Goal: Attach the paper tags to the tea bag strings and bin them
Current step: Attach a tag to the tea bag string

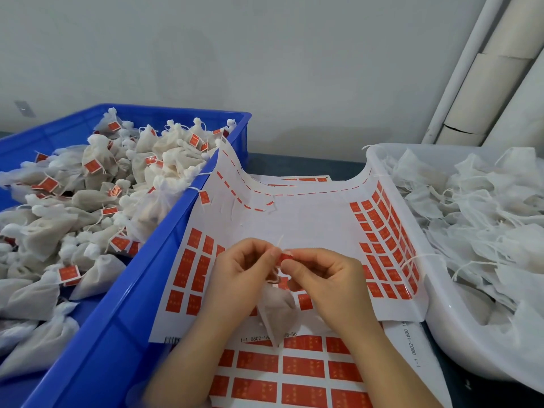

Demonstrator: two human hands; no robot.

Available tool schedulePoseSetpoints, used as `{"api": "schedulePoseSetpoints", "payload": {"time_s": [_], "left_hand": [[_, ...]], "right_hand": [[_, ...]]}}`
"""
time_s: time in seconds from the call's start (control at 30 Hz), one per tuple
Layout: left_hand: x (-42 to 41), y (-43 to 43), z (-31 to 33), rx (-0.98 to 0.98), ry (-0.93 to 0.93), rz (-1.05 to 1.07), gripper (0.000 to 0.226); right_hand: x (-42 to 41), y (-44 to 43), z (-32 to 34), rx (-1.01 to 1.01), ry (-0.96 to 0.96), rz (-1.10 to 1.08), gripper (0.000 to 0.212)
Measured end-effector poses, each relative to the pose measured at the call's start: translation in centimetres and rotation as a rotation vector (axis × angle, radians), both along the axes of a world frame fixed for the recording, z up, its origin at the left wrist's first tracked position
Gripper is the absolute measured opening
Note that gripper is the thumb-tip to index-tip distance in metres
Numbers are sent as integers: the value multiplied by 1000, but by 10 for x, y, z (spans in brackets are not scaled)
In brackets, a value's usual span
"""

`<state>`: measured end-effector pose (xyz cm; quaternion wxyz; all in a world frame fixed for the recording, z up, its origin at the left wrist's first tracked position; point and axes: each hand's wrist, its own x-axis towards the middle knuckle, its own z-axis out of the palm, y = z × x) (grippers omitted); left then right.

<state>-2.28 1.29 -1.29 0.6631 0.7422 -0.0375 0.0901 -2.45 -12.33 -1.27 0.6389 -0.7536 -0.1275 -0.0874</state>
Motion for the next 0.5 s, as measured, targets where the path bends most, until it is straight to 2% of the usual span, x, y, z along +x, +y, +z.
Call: {"api": "schedulePoseSetpoints", "payload": {"time_s": [0.1,0.17,0.3,0.37,0.5], "left_hand": [[0,0,0,12,-32,34,11],[0,0,0,-7,-64,67,10],[0,1,-2,-24,-60,78,8],[1,2,-4,-67,-42,84,9],[5,2,-5,-135,-16,161,9]], "right_hand": [[0,0,1,24,51,49,27],[0,0,-1,-62,70,97,33],[-1,5,-10,-239,93,133,24],[-1,7,-12,-265,60,107,14],[0,3,-12,-266,21,33,14]]}}
